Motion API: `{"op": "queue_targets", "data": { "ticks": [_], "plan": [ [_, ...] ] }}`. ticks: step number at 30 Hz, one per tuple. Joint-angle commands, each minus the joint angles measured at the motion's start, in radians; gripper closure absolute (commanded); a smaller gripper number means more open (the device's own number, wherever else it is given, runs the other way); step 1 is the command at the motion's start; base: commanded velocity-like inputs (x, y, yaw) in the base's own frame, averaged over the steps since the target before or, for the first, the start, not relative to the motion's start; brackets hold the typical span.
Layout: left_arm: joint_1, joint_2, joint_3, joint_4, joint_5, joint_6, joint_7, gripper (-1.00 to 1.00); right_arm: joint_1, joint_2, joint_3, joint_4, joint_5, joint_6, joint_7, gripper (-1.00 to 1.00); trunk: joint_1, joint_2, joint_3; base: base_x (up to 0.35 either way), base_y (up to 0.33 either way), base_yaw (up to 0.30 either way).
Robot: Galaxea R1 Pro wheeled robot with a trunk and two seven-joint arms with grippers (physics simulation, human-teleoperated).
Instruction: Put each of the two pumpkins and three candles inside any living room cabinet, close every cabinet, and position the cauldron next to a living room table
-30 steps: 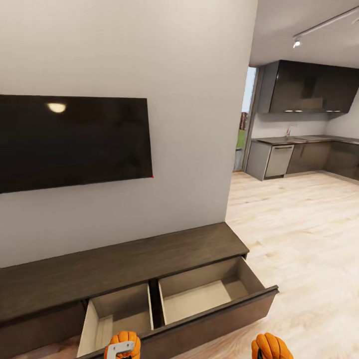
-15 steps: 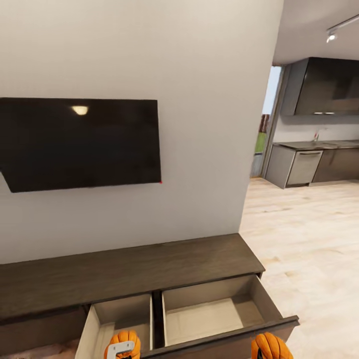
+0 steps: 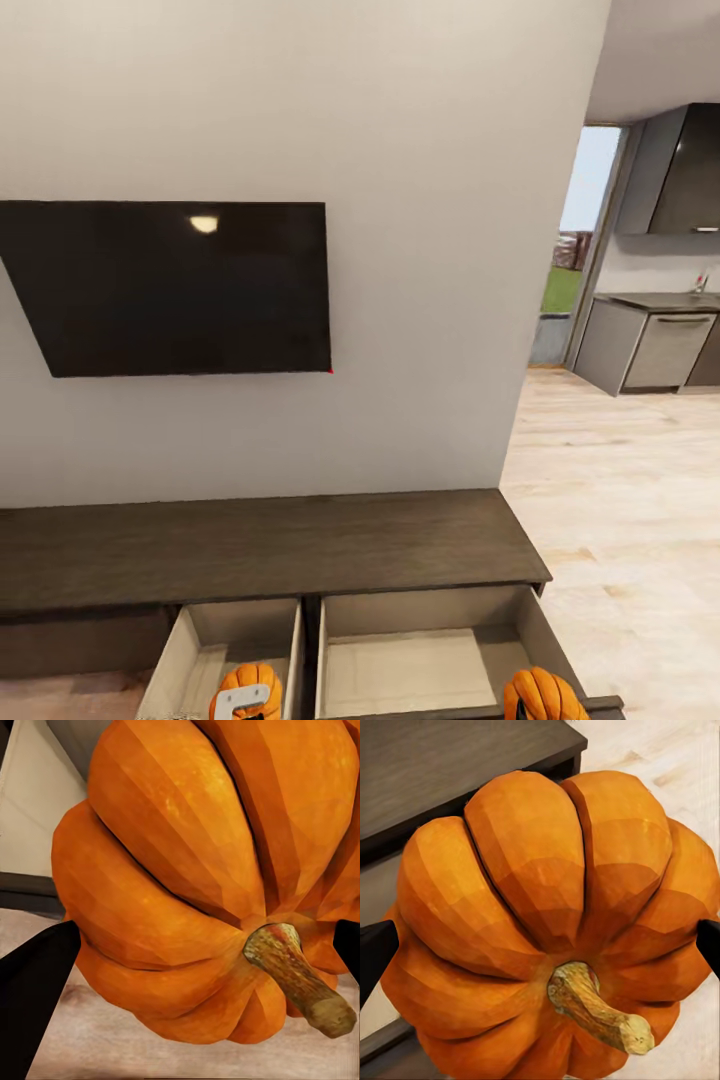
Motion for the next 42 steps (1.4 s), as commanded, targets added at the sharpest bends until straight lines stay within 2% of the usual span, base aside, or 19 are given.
{"op": "queue_targets", "data": {
  "ticks": [1,16,35,42],
  "plan": [
    [-0.002,0.0,-0.008,-0.004,0.005,-0.007,0.006,1.0,0.0,-0.001,0.007,-0.001,0.002,-0.001,-0.006,1.0,0.0,-0.001,-0.001,0.013,-0.259,0.249],
    [-0.002,0.0,-0.008,-0.005,0.005,-0.007,0.005,1.0,0.0,-0.001,0.007,-0.001,0.002,-0.001,-0.006,1.0,0.0,-0.001,-0.001,0.027,-0.043,0.242],
    [-0.002,0.0,-0.008,-0.006,0.005,-0.007,0.004,1.0,0.0,-0.001,0.007,-0.001,0.002,-0.001,-0.006,1.0,0.0,-0.001,-0.001,0.105,-0.033,0.01],
    [-0.002,0.0,-0.008,-0.006,0.005,-0.007,0.004,1.0,0.0,-0.001,0.007,-0.001,0.003,-0.001,-0.006,1.0,0.0,-0.001,0.0,0.195,-0.221,-0.077]
  ]
}}
